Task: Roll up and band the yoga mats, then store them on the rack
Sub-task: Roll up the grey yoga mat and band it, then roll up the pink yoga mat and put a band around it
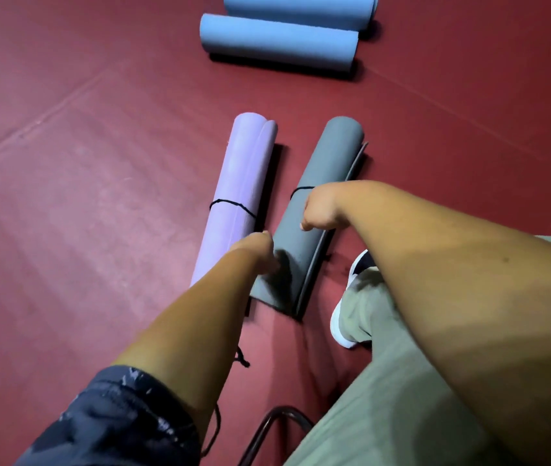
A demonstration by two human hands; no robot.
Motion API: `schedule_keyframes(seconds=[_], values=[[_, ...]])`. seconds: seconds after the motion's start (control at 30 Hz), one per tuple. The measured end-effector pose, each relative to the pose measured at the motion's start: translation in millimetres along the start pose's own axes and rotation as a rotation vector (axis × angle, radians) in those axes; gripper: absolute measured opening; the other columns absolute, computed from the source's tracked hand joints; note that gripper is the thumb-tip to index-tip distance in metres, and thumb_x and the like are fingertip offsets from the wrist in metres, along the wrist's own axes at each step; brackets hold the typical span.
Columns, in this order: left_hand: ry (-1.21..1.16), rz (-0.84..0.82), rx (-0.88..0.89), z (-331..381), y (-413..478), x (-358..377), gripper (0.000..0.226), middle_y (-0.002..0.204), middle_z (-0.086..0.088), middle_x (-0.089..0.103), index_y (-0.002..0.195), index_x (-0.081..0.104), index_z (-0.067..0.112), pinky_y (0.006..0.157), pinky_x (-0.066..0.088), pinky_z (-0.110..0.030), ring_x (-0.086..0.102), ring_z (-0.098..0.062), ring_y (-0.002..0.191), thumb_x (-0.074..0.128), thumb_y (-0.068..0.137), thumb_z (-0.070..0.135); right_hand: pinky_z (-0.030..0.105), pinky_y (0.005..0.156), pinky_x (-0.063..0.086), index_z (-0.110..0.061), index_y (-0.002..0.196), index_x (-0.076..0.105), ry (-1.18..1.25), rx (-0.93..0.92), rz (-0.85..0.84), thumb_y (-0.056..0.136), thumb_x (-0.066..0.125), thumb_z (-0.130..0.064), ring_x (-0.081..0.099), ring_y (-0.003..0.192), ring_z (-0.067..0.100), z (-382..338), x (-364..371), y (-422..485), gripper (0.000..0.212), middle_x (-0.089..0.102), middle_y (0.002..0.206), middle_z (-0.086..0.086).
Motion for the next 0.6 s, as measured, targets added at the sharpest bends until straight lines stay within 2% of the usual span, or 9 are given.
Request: schedule_keyframes(seconds=[0.07, 0.1, 0.13, 0.17, 0.23, 0.3, 0.37, 0.47, 0.6], values=[[-0.037, 0.048, 0.083, 32.7, -3.4, -35.9, 0.061, 0.139, -0.012, 0.063, 0.142, 0.056, 0.008, 0.100, 0.052, -0.043, 0.062, -0.035, 0.125, 0.072, 0.096, 0.043, 0.011, 0.054, 0.043, -0.011, 0.094, 0.065, 0.047, 0.095, 0.078, 0.112, 0.044, -0.018, 0.058, 0.077, 0.025, 11.4, -14.3, -24.8, 0.029, 0.059, 0.120, 0.020], [-0.063, 0.080, 0.127, 51.7, -6.3, -54.6, 0.058, 0.139, -0.013, 0.064, 0.142, 0.058, 0.007, 0.103, 0.052, -0.042, 0.061, -0.034, 0.126, 0.070, 0.097, 0.042, 0.017, 0.042, 0.036, -0.012, 0.087, 0.061, 0.053, 0.141, 0.123, 0.112, 0.042, -0.013, 0.049, 0.066, 0.021, 17.8, -22.2, -38.6, 0.031, 0.060, 0.116, 0.020], [-0.090, 0.119, 0.172, 73.2, -11.7, -73.6, 0.054, 0.138, -0.014, 0.066, 0.140, 0.061, 0.007, 0.103, 0.052, -0.042, 0.062, -0.034, 0.126, 0.069, 0.097, 0.040, 0.025, 0.040, 0.032, -0.011, 0.088, 0.061, 0.043, 0.191, 0.150, 0.110, 0.042, -0.009, 0.046, 0.063, 0.021, 26.6, -29.8, -53.2, 0.029, 0.063, 0.115, 0.020], [-0.108, 0.161, 0.220, 95.6, -18.7, -91.9, 0.050, 0.134, -0.016, 0.068, 0.137, 0.063, 0.007, 0.101, 0.053, -0.041, 0.063, -0.035, 0.124, 0.068, 0.097, 0.037, 0.029, 0.041, 0.032, -0.008, 0.088, 0.063, 0.050, 0.240, 0.179, 0.109, 0.043, -0.007, 0.047, 0.065, 0.024, 37.2, -37.3, -70.2, 0.029, 0.064, 0.109, 0.019], [-0.120, 0.217, 0.321, 146.4, -37.9, -126.9, 0.038, 0.124, -0.017, 0.073, 0.127, 0.070, 0.006, 0.093, 0.053, -0.034, 0.067, -0.035, 0.117, 0.067, 0.098, 0.030, 0.023, 0.039, 0.037, -0.005, 0.076, 0.059, 0.167, 0.326, 0.221, 0.104, 0.048, -0.002, 0.055, 0.069, 0.030, 62.9, -49.9, -110.4, 0.029, 0.063, 0.092, 0.019], [-0.134, 0.242, 0.433, 203.5, -62.4, -156.7, 0.024, 0.102, -0.015, 0.077, 0.107, 0.076, 0.005, 0.081, 0.053, -0.030, 0.073, -0.031, 0.103, 0.065, 0.098, 0.024, 0.021, 0.058, 0.049, -0.001, 0.092, 0.071, 0.332, 0.360, 0.308, 0.101, 0.055, -0.001, 0.070, 0.083, 0.034, 102.7, -56.3, -145.4, 0.019, 0.072, 0.098, 0.020], [-0.225, 0.249, 0.538, 260.0, -85.2, -177.2, 0.024, 0.085, -0.010, 0.079, 0.090, 0.075, 0.003, 0.075, 0.063, -0.035, 0.078, -0.030, 0.086, 0.063, 0.097, 0.023, 0.035, 0.072, 0.060, -0.001, 0.104, 0.073, 0.547, 0.434, 0.469, 0.101, 0.054, -0.005, 0.075, 0.088, 0.034, 158.1, -50.3, -175.2, 0.019, 0.077, 0.099, 0.018], [-0.303, 0.198, 0.641, 340.2, -123.7, -187.0, 0.025, 0.090, -0.013, 0.081, 0.093, 0.076, 0.004, 0.072, 0.067, -0.052, 0.079, -0.036, 0.084, 0.060, 0.099, 0.023, 0.060, 0.079, 0.065, 0.007, 0.104, 0.071, 0.753, 0.600, 0.557, 0.099, 0.045, -0.010, 0.079, 0.086, 0.039, 240.3, -13.1, -224.5, 0.031, 0.077, 0.098, 0.024], [-0.180, 0.099, 0.785, 454.2, -169.0, -162.8, 0.027, 0.097, -0.014, 0.081, 0.100, 0.076, 0.002, 0.074, 0.067, -0.052, 0.080, -0.031, 0.086, 0.057, 0.103, 0.021, 0.055, 0.071, 0.065, 0.004, 0.098, 0.073, 0.870, 0.760, 0.572, 0.097, 0.044, -0.010, 0.080, 0.079, 0.037, 333.1, 63.2, -281.4, 0.032, 0.078, 0.089, 0.022]])
Point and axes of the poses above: each hand's wrist, its own y-axis towards the middle knuckle, its own x-axis out of the palm, z = x × y, the point moved 2 cm from there along y, towards the middle knuckle
